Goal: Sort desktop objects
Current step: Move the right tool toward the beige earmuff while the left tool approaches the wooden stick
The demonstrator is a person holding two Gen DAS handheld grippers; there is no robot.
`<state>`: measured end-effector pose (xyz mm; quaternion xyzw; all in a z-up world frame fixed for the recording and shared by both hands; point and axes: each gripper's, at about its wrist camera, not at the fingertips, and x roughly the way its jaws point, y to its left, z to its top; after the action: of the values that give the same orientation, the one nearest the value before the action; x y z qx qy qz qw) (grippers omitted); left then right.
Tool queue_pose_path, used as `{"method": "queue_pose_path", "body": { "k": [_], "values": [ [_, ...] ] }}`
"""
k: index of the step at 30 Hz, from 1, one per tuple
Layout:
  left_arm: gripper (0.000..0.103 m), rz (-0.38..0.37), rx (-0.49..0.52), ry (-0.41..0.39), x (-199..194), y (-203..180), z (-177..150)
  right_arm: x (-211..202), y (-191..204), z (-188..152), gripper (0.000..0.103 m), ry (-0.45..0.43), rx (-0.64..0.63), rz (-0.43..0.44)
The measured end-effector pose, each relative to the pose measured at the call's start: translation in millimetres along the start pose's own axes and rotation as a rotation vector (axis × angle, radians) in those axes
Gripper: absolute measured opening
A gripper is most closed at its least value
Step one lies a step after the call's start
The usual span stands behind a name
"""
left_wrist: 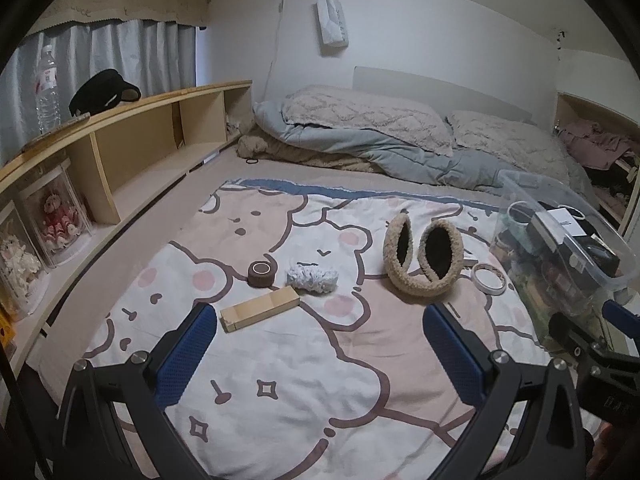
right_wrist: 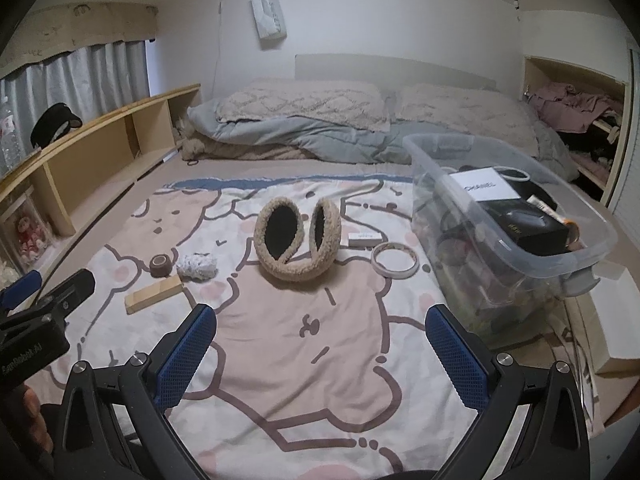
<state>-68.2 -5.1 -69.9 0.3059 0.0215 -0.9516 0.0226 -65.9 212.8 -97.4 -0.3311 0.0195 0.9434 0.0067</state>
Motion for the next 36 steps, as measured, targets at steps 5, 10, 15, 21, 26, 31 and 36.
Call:
{"method": "queue_pose_path", "body": {
  "k": [5, 10, 15, 21, 26, 31, 36],
  "values": [
    [0.103, 0.011, -0.016, 0.005, 20.9, -1.7, 2.9, 22.1, -1.3, 1.4, 0.103, 0.034, 0.004, 0.005],
    [0.103, 0.017, -0.026, 0.021, 46.4, -2.2, 6.8, 42.5, -3.3, 4.1, 0.103, 0.053, 0.006, 0.008],
    [0.103, 0.033, -0.014, 0.018, 69.5, 1.4, 15.4, 63.4, -6.3, 11.9, 0.103, 0.057, -0.002, 0.007],
    [0.103, 0.072, -0.024, -0.021, 93.6, 16.2, 34.5, 84.7, -13.1, 25.3, 0.103, 0.042, -0.008, 0.014],
    [0.103, 0.154, -0.012, -0.043, 114.9, 35.9, 45.9, 109.1, -20.2, 33.9, 0.103, 0.043, 0.016, 0.024],
    [0.103, 0.248, -0.029, -0.037, 137.9, 63.1, 46.8, 139.7, -21.4, 36.4, 0.103, 0.087, 0.069, 0.046],
    [0.103, 0.329, -0.001, -0.001, 162.1, 84.3, 30.8, 169.9, -11.1, 34.9, 0.103, 0.1, 0.073, 0.045]
  ]
}}
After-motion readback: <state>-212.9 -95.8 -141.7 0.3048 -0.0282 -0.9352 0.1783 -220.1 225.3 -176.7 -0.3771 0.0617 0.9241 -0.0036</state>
